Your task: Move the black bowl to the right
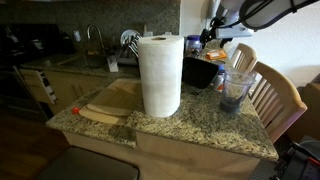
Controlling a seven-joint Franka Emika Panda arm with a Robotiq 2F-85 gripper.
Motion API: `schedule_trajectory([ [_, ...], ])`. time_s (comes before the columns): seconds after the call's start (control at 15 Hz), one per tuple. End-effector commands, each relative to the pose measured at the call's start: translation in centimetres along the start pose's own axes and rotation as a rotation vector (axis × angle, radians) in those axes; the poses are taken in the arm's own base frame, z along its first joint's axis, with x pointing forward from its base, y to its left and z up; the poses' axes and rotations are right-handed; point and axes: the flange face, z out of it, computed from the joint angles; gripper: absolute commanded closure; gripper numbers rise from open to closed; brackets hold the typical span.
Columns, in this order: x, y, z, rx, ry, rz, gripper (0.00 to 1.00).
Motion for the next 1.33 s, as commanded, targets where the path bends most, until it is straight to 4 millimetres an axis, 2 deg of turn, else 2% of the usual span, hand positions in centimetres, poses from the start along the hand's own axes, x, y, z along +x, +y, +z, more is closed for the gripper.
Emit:
schedule_trajectory([
  [0.0,0.1,0.0,0.1,0.001,-0.002,0.003,0.0],
  [0.13,0.2,0.0,0.0,0.001,0.0,0.004,0.0],
  [0.2,-0.3,-0.8,0.8,-0.057,-0.056,-0.12,0.0],
  [0.47,-1.8,-1.5,2.8,0.009,-0.136,-0.321,0.0],
  [0.53,-1.8,-1.5,1.6,-0.001,-0.1,-0.243,0.0],
  [0.87,-1.9,-1.7,1.8,0.003,-0.106,-0.248,0.0],
  [1.0,-2.0,-3.3,2.0,-0.005,-0.093,-0.246,0.0],
  [1.2,-1.2,-8.8,4.0,-0.115,-0.07,-0.169,0.0],
  [1.27,-2.3,-5.4,2.1,-0.052,-0.081,-0.209,0.0],
])
